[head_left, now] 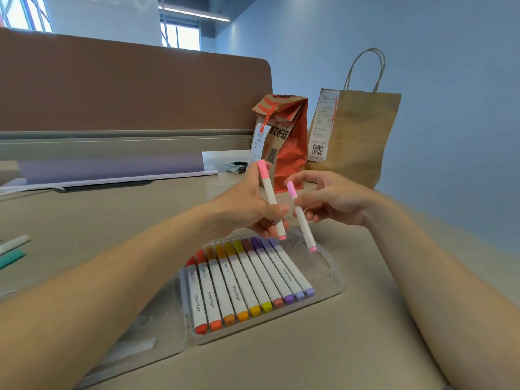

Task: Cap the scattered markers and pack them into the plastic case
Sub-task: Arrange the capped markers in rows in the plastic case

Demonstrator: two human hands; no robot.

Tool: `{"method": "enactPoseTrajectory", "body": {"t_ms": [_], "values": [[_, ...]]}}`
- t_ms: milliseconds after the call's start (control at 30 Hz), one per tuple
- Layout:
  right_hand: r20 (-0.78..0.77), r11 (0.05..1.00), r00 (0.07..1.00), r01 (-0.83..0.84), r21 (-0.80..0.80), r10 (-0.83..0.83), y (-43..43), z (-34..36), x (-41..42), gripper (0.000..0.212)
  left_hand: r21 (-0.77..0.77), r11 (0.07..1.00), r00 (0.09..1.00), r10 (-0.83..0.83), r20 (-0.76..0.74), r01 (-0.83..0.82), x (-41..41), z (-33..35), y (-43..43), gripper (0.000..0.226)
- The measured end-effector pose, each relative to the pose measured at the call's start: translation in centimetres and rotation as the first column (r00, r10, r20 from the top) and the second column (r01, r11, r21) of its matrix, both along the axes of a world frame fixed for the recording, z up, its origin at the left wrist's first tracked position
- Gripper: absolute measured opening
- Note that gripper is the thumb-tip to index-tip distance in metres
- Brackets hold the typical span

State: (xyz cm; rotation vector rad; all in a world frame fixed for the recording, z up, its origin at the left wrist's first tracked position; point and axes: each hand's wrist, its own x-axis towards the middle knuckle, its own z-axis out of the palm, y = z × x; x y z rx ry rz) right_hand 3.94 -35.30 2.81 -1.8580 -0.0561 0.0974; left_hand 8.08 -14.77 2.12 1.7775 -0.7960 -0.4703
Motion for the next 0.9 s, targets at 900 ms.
{"method": "enactPoseTrajectory", "body": {"t_ms": [900], "values": [[-0.200, 0.976, 0.973, -0.149, -0.158, 0.116, -0.6, -1.1, 0.1, 0.034, -0.078, 0.988, 0.974, 0.114, -0.198, -0.131, -1.4, -2.7, -1.3, 0.045]]}}
